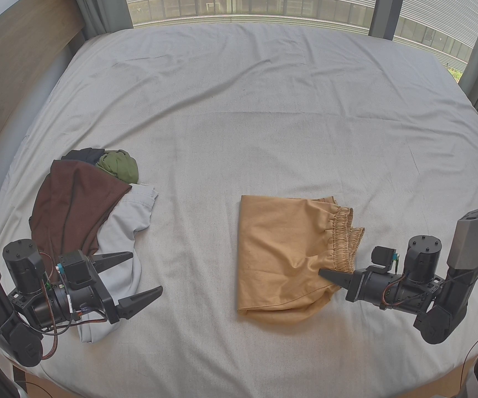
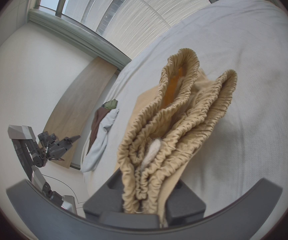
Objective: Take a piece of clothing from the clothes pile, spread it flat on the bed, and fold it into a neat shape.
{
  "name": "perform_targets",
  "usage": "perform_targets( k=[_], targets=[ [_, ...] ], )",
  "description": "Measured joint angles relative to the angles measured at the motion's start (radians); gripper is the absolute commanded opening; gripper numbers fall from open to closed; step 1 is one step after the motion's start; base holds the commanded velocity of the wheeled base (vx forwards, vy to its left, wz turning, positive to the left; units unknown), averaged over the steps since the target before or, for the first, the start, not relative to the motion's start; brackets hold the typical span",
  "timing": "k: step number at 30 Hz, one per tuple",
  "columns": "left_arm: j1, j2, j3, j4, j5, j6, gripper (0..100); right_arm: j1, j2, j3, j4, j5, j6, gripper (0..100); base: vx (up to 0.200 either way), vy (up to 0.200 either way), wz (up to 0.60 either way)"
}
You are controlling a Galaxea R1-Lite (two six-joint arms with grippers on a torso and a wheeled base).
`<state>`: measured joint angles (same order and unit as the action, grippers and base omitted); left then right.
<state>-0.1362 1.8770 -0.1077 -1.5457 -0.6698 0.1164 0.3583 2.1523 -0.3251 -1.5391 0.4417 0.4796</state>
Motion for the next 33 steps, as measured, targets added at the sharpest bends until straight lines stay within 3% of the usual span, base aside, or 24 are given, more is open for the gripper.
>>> perform_targets(
  k=[15,20,33],
  targets=[
    [-0.004,0.001,-0.005,0.000,0.001,0.000,100,0.088,-0.142,-0.045,-0.001,-0.001,0.045,0,0.000,0.000,0.00],
    [-0.006,0.003,0.000,0.000,0.001,0.000,100,0.120,-0.194,-0.108,0.005,-0.004,0.096,0,0.000,0.000,0.00],
    [-0.017,0.006,0.008,0.000,0.003,0.000,100,0.146,-0.245,-0.268,0.079,-0.005,0.101,0,0.000,0.000,0.00]
  ],
)
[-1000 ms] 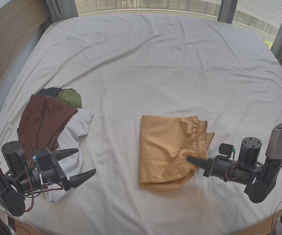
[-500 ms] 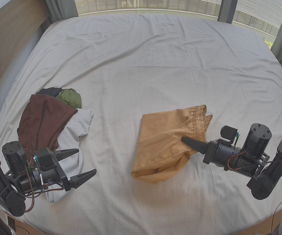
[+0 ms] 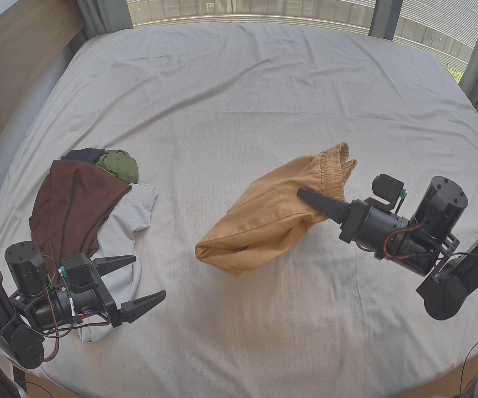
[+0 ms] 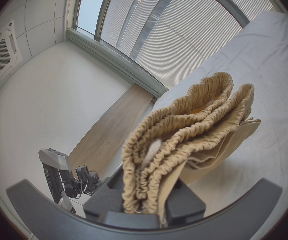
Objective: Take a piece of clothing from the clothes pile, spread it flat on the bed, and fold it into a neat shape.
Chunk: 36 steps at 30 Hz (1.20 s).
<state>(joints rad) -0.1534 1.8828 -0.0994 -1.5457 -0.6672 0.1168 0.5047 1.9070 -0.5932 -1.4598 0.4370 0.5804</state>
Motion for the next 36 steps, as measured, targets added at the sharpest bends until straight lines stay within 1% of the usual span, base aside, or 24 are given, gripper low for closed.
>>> perform_targets(
  k=[5,11,19,24,36],
  targets=[
    [-0.015,0.006,0.005,0.000,0.004,0.000,100,-0.007,-0.007,-0.107,0.101,0.000,0.001,0,0.000,0.000,0.00],
    [-0.022,0.010,0.009,0.000,0.005,0.000,100,-0.011,-0.006,-0.206,0.173,-0.002,0.001,0,0.000,0.000,0.00],
    [-0.024,0.011,0.015,0.000,0.005,0.000,100,-0.029,0.021,-0.317,0.235,-0.004,0.001,0,0.000,0.000,0.00],
    [-0.024,0.011,0.017,0.000,0.005,0.000,100,-0.038,0.039,-0.361,0.249,-0.003,0.001,0,0.000,0.000,0.00],
    [-0.025,0.011,0.020,0.000,0.005,0.000,100,-0.048,0.127,-0.558,0.369,-0.003,0.000,0,0.000,0.000,0.00]
  ],
)
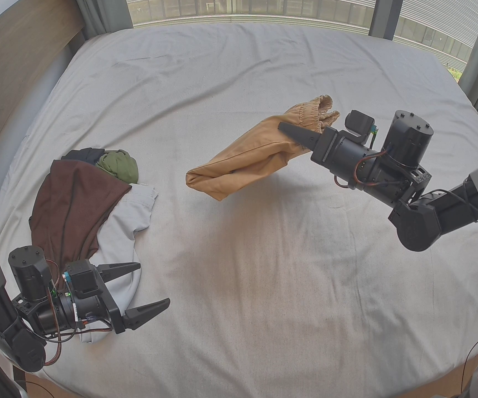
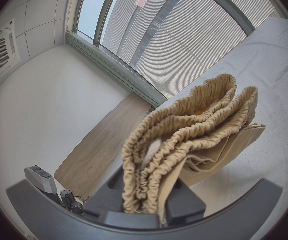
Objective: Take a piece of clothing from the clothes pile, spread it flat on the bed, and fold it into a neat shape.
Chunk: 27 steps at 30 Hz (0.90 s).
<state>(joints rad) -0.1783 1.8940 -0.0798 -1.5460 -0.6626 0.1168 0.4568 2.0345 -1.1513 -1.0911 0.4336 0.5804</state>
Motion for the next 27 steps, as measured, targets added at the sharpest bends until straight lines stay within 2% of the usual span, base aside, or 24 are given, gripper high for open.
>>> perform_targets(
  k=[21,27],
  targets=[
    [0.000,0.001,0.016,0.000,0.001,0.000,100,-0.042,0.195,-0.430,0.173,-0.001,-0.008,0,0.000,0.000,0.00],
    [0.000,0.007,0.019,-0.001,0.000,0.000,100,-0.066,0.298,-0.444,0.163,-0.001,-0.088,0,0.000,0.000,0.00]
  ],
)
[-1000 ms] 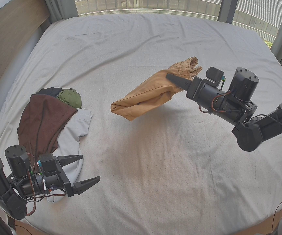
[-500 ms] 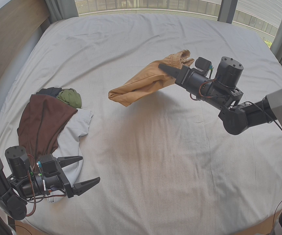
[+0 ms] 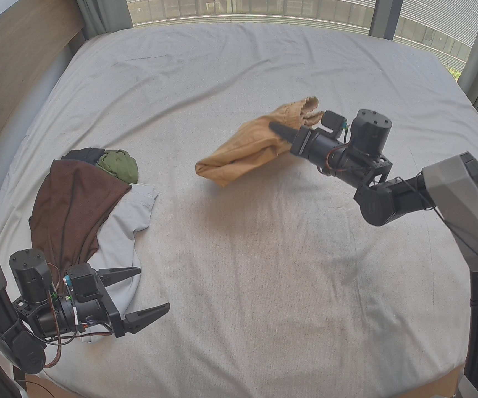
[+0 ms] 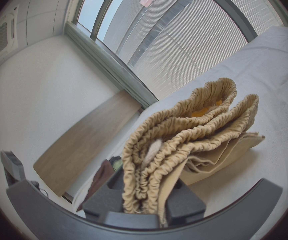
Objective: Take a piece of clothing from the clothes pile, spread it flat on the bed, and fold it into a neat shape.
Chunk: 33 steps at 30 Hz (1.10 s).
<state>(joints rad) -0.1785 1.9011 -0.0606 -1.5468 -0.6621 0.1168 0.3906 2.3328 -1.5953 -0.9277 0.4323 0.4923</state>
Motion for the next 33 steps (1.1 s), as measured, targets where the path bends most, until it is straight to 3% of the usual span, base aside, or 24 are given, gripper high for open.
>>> perform_targets(
  k=[16,29,30,33],
  targets=[
    [-0.010,0.001,0.012,-0.001,0.000,0.000,100,-0.088,0.070,0.330,-0.166,0.002,-0.091,0,0.000,0.000,0.00],
    [-0.013,0.000,0.013,0.000,0.001,0.000,100,-0.112,0.066,0.380,-0.178,0.001,-0.106,0,0.000,0.000,0.00],
    [-0.013,0.000,0.013,-0.001,0.001,0.000,100,-0.111,0.066,0.382,-0.180,0.001,-0.107,100,0.000,0.000,0.00],
    [-0.013,0.000,0.013,0.000,0.001,0.000,100,-0.104,0.066,0.389,-0.186,-0.001,-0.103,100,0.000,0.000,0.00]
  ],
)
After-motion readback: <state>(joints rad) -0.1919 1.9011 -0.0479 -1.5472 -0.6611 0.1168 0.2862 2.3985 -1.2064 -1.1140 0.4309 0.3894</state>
